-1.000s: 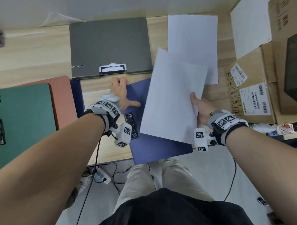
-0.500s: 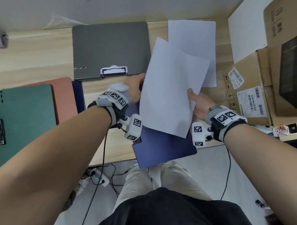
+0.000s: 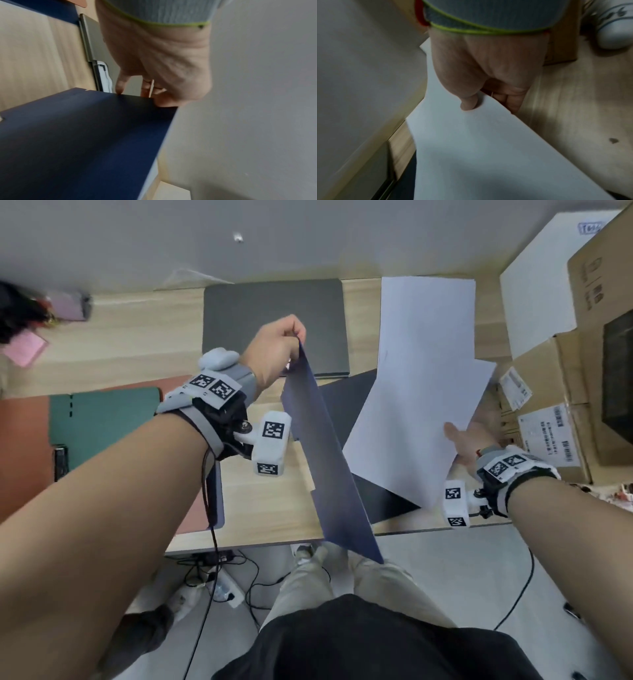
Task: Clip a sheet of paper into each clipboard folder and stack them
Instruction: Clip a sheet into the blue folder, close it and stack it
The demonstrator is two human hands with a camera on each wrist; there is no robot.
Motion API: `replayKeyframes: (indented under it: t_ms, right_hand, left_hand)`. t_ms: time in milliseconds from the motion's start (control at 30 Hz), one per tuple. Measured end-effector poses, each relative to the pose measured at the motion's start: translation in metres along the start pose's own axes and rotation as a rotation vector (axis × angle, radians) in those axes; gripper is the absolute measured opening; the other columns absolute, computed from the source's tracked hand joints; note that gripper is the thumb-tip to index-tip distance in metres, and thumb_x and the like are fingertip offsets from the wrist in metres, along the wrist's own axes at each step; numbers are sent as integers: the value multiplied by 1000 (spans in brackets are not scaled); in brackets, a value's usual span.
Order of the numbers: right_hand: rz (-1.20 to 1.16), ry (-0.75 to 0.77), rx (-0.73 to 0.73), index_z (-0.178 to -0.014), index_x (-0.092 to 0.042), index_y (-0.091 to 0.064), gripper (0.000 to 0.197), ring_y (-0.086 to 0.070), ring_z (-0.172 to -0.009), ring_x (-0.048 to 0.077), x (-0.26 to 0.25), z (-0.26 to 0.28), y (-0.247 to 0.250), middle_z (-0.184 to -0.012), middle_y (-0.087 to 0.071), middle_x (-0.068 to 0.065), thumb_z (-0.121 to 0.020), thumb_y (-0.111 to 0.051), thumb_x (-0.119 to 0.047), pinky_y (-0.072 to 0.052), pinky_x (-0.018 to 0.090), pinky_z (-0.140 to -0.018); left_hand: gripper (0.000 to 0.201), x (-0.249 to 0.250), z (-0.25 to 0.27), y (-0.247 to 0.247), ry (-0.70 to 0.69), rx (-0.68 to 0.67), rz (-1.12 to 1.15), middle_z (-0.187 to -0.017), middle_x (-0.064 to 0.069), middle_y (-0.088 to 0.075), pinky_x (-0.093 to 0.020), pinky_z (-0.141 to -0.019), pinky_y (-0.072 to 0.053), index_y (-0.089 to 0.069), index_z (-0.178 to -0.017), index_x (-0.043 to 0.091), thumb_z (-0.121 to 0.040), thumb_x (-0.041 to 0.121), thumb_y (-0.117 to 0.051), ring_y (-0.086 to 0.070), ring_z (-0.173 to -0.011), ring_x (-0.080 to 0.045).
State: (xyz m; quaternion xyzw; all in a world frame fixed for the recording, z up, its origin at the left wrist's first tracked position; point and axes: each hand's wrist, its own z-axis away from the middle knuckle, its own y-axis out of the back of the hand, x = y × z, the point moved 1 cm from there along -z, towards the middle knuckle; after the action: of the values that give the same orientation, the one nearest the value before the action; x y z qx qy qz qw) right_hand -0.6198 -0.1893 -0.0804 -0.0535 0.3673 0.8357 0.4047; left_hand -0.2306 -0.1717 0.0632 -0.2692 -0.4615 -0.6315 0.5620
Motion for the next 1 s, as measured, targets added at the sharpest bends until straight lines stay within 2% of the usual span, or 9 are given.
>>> replayKeyframes:
  t_ms: [67, 133, 200, 300, 400, 533, 733, 900, 1000]
  right_hand:
    - [-18, 43, -32, -125, -10, -56, 68, -63, -104, 36, -8, 2, -8, -119, -65, 10, -79, -54, -60, -50, 54, -95]
    - [-18, 74, -84, -125, -9, -57, 59, -63, -103, 36, -25, 20, -18, -118, -66, 11, -86, -54, -53, -50, 55, -95]
    - [-30, 109, -109, -121, -8, -59, 43, -64, -103, 39, -39, 37, -28, -117, -67, 16, -93, -54, -41, -49, 57, -95]
    - [-37, 140, -121, -121, -8, -61, 33, -62, -107, 42, -49, 53, -37, -121, -66, 19, -97, -53, -31, -47, 58, -98]
    - [-20, 154, -143, -125, -7, -59, 34, -61, -109, 41, -54, 64, -48, -121, -65, 18, -98, -53, -28, -47, 58, -98]
    - [1, 140, -173, -123, -11, -60, 33, -63, -107, 38, -55, 67, -58, -120, -66, 14, -97, -55, -30, -49, 56, -97]
    - [-14, 130, -171, -119, -12, -61, 30, -64, -104, 35, -60, 75, -75, -117, -67, 10, -96, -57, -30, -51, 52, -96]
    - [-84, 162, -82, -121, -9, -62, 38, -63, -88, 29, -59, 80, -61, -106, -68, 7, -98, -51, -37, -50, 32, -72]
    - [-121, 125, -106, -125, -10, -61, 47, -65, -101, 32, -55, 80, -48, -116, -68, 10, -96, -53, -45, -52, 38, -84]
  left_hand:
    - [10, 12, 2, 5, 74, 24, 48, -71, 0, -46, -29, -64, -37, -48, -67, 18, -66, 21, -57, -43, -65, -16]
    - [28, 16, 11, 12, 18, 27, -148, -74, 2, -47, -29, -63, -37, -48, -71, 21, -75, 41, -67, -44, -65, -15]
    - [21, 9, 18, 21, -43, 24, -355, -84, 2, -52, -28, -64, -37, -50, -82, 24, -79, 25, -71, -48, -69, -15]
    - [36, -4, 25, 42, -49, 16, -559, -119, -2, -53, -31, -77, -44, -54, -98, 30, -77, 1, -60, -56, -101, -20]
    - [45, -14, 42, 72, -57, 71, -728, -121, -4, -51, -31, -77, -41, -60, -101, 25, -76, -11, -53, -56, -112, -24]
    - [45, -40, 56, 102, -72, 161, -927, -124, -10, -55, -32, -81, -41, -70, -100, 16, -73, -16, -52, -56, -113, -30]
    - [51, -92, 61, 119, -68, 235, -1122, -142, -11, -49, -45, -110, -25, -72, -104, 21, -62, -8, -68, -34, -137, -33]
    - [47, -111, 59, 74, 42, 56, -1008, -129, -5, -54, -34, -88, -45, -66, -113, 23, -76, -5, -63, -53, -116, -28]
    - [28, -131, 61, 35, 152, -29, -844, -109, 1, -67, -32, -76, -53, -61, -100, 33, -81, 13, -66, -64, -93, -21]
